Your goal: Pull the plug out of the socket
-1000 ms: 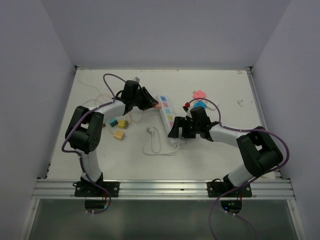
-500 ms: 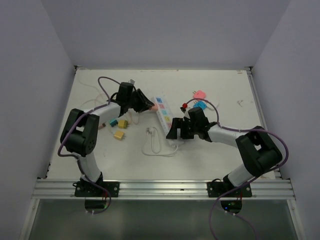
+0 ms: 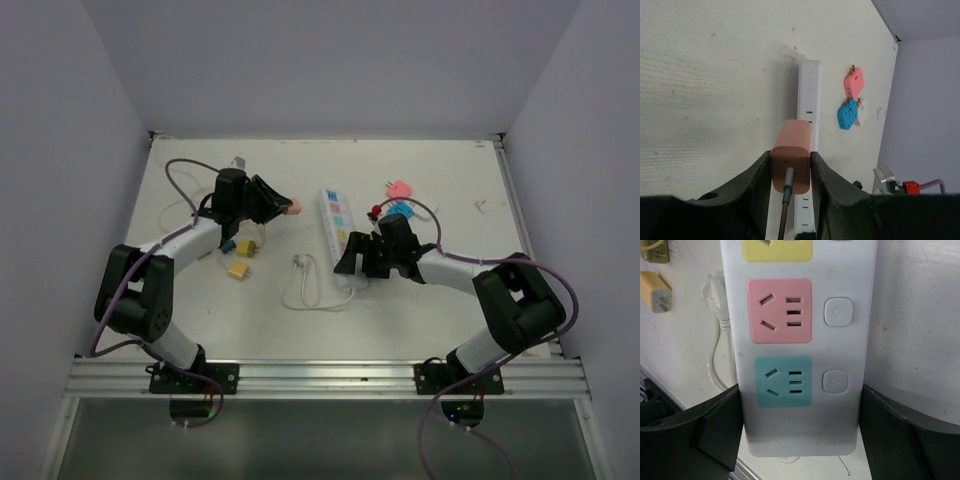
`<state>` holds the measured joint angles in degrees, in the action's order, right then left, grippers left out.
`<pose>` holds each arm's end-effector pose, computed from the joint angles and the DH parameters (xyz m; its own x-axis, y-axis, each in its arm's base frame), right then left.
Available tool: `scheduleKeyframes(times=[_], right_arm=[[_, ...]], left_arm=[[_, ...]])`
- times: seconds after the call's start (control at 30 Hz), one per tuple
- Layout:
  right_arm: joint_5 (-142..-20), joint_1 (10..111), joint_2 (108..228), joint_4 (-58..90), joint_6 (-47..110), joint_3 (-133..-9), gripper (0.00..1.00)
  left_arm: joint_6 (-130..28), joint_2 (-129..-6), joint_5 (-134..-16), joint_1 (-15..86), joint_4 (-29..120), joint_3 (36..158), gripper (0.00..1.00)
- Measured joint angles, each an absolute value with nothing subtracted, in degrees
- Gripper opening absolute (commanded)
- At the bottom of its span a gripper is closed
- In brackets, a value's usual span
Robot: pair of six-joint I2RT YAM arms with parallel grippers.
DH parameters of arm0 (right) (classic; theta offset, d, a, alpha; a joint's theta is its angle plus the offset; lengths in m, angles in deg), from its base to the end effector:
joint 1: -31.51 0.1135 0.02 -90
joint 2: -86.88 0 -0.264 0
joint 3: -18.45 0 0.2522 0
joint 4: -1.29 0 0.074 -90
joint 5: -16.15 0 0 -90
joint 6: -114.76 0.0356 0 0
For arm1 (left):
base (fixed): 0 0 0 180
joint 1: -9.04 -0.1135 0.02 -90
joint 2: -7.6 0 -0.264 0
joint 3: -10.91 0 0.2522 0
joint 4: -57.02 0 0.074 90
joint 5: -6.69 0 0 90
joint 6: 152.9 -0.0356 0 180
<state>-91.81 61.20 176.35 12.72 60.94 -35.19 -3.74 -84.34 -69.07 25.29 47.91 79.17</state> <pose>0.2510 0.1558 0.1506 -0.9005 0.1330 -0.4141 -0.1504 0.7981 0.5834 0.3346 -0.1067 0.2173 -0.6699 -0.6716 -0.3166 -0.2056 0.5775 -0.7901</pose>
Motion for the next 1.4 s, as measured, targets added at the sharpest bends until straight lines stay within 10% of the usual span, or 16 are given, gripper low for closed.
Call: scheduleKeyframes(times=[0.63, 0.93, 1.4], right_arm=[[-86.82, 59.61, 173.42, 14.38, 62.30, -33.57, 0.00], [-85.64, 59.47, 172.92, 15.48, 62.10, -33.57, 0.00], [-83.31, 59.32, 171.85, 18.43, 60.48, -33.90, 0.00]], left_arm=[[-13.47, -94.94, -72.11, 20.29, 46.05, 87.30, 0.16], [-17.73, -99.84, -72.28, 19.63, 44.24, 90.99, 0.56], [-21.62, -101.08, -74.62, 19.24, 38.77, 95.04, 0.88]])
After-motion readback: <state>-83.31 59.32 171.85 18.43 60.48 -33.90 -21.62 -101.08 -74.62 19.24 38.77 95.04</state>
